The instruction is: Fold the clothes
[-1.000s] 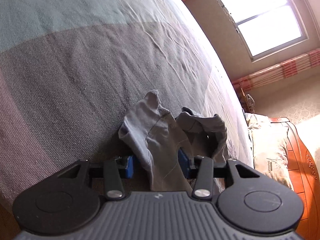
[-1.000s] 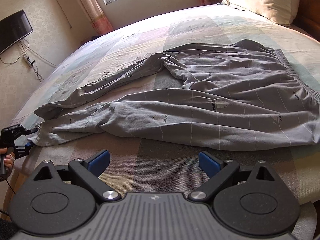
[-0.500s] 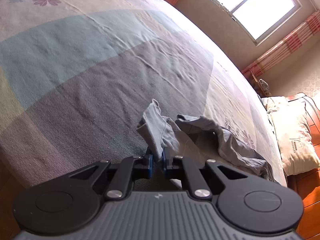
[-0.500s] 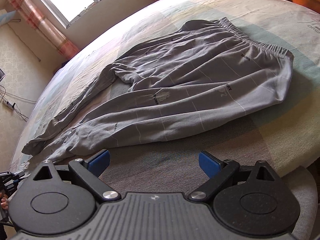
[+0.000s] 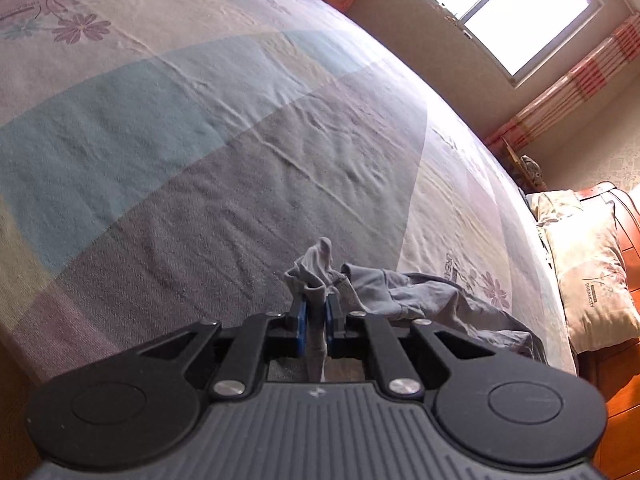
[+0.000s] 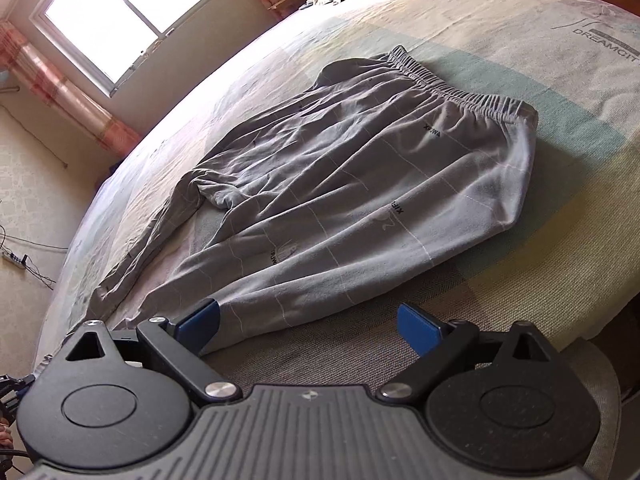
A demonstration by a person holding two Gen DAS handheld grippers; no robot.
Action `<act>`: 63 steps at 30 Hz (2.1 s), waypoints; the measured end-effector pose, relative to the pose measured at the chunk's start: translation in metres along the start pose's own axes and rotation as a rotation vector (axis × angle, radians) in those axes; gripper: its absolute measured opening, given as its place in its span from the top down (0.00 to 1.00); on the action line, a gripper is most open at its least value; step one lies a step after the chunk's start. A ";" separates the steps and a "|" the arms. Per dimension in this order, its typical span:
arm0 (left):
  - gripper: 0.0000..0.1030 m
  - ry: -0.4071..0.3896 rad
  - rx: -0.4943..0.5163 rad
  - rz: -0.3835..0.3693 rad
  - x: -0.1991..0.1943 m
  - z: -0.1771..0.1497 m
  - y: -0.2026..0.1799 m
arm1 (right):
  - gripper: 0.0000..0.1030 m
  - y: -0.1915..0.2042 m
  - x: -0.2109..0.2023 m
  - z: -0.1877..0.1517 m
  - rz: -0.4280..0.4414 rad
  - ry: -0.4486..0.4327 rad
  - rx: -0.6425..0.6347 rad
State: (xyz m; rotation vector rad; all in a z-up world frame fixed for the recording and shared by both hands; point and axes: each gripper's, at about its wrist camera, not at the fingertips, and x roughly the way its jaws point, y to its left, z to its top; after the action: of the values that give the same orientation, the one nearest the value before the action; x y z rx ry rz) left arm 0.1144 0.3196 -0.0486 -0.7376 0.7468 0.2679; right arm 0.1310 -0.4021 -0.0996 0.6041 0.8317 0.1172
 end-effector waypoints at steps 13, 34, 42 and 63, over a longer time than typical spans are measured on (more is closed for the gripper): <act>0.78 0.056 0.353 0.157 -0.026 -0.049 -0.032 | 0.05 0.060 0.028 -0.014 0.110 0.150 -0.249; 0.53 0.491 1.095 -0.385 0.076 -0.243 -0.275 | 0.77 0.076 0.048 -0.019 -0.114 0.193 -0.690; 0.52 0.467 1.006 -0.391 0.108 -0.222 -0.294 | 0.76 0.077 0.069 0.012 -0.111 0.162 -0.717; 0.47 0.463 0.862 -0.393 0.148 -0.198 -0.306 | 0.76 0.082 0.066 -0.004 -0.019 0.260 -0.847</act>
State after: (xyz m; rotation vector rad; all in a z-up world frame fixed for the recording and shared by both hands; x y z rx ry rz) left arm 0.2607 -0.0431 -0.0948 -0.0973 1.0247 -0.5820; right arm 0.1839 -0.3113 -0.1002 -0.2228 0.9429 0.5083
